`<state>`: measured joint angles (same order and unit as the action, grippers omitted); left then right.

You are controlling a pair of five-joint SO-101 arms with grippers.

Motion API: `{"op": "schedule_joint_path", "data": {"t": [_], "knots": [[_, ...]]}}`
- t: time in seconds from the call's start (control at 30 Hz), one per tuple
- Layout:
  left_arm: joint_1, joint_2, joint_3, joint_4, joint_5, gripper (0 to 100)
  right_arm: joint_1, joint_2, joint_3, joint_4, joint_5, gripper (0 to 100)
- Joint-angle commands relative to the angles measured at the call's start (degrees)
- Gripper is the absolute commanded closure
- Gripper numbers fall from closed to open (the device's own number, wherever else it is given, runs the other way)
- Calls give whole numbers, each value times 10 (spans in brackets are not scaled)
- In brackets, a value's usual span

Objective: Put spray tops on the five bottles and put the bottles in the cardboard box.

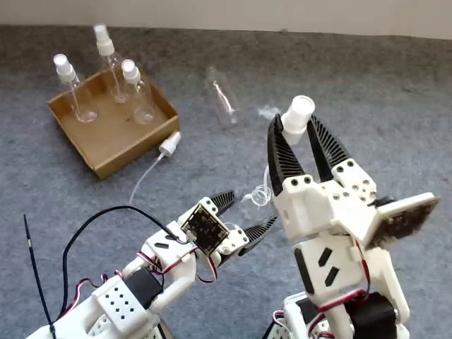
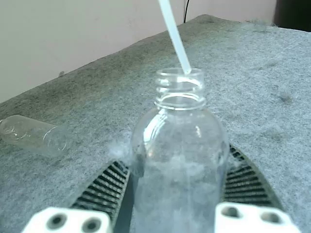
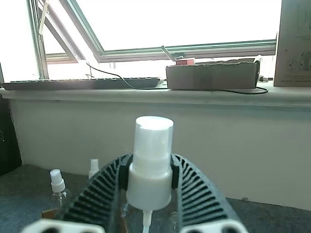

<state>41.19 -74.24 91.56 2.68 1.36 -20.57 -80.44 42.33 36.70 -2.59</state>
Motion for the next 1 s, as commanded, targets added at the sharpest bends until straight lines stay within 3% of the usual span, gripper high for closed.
{"op": "schedule_joint_path", "data": {"t": [0.0,0.23,0.53,0.77,0.97], "knots": [[-7,-9,-11,-35,6,919,8,-2,30,-14,1,991],[-9,-9,-10,-73,6,919,8,-52,98,-15,-49,991],[-9,-9,-44,-78,5,919,-4,-151,182,22,-49,989],[-8,-9,-45,-78,5,919,-83,-155,193,106,52,985],[-8,-9,-41,-81,4,919,-87,-155,193,137,55,824]]}}
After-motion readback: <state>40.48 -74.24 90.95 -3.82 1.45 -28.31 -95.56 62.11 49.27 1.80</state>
